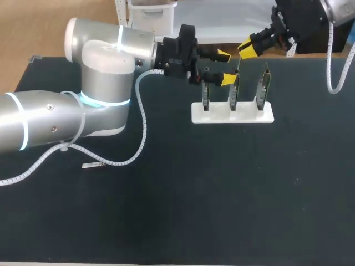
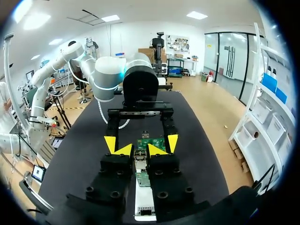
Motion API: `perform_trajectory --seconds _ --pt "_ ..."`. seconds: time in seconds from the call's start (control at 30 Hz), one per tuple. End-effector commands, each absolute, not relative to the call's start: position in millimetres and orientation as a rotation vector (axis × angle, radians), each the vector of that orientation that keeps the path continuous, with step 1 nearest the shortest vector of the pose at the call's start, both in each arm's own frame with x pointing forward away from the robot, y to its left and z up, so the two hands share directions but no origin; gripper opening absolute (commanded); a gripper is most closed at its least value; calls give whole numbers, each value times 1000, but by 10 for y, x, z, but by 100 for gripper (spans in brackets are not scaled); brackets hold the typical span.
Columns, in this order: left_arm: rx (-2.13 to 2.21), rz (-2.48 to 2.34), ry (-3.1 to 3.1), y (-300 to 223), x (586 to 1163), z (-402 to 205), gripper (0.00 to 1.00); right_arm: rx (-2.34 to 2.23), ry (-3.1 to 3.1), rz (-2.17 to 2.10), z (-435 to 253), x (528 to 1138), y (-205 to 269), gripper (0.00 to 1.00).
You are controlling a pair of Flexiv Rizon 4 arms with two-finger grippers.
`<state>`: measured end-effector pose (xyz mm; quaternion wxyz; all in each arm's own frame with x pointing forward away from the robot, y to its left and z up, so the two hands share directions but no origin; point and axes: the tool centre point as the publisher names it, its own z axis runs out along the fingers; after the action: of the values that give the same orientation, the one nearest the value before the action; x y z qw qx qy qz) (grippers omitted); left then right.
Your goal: Pick up the optical module with the left hand, and insert it into the network port with the right hand.
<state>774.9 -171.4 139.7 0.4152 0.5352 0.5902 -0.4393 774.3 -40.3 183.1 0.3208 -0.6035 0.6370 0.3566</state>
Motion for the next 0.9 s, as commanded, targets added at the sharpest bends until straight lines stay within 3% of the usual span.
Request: perform_trajectory --seconds 0.03,0.9 --pt "1402 -1069 1532 -1700 7772 1408 100 -1574 1675 928 1833 7687 -414 0" --pt "1639 -966 1604 -1710 7822 1247 100 -1555 1676 937 1824 7723 -402 0"
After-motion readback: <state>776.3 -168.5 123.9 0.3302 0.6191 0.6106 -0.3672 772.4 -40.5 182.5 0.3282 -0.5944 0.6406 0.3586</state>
